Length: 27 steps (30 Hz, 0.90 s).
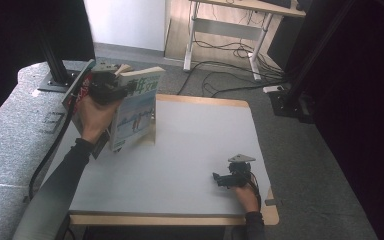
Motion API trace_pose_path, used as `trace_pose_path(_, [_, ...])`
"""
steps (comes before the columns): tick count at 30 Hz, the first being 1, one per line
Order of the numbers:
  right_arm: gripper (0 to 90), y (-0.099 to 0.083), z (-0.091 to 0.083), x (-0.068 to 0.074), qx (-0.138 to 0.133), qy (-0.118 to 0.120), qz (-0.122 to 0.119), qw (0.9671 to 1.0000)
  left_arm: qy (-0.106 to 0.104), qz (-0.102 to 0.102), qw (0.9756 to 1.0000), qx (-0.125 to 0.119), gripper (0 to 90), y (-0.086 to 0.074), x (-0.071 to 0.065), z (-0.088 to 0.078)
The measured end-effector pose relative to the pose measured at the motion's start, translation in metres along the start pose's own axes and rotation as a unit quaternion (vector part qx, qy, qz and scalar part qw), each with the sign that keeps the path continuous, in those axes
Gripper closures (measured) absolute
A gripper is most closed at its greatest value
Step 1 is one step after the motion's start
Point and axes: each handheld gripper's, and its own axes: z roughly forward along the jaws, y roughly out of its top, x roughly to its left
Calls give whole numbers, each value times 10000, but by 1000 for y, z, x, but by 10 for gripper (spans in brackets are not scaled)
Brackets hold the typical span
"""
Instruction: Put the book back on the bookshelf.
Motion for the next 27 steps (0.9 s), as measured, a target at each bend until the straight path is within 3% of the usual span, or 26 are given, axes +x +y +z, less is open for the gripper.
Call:
trace_pose_path(10, [0, 0, 0, 0, -9, -10, -2, 10000, -20, 133, 9997, -202, 740, -14, -6, 24])
trace_pose_path(16, [0, 0, 0, 0, -9, -11, -2, 10000, -52, 76, 9999, -131, 738, -23, -5, 21])
trace_pose_path(19, [0, 0, 0, 0, -8, -10, -4, 10000, -83, 24, 9997, -237, 737, -29, -3, 15])
trace_pose_path(27, [0, 0, 0, 0, 0, -2, -2, 10000, 89, 270, 9996, 9, 734, -40, -7, -1])
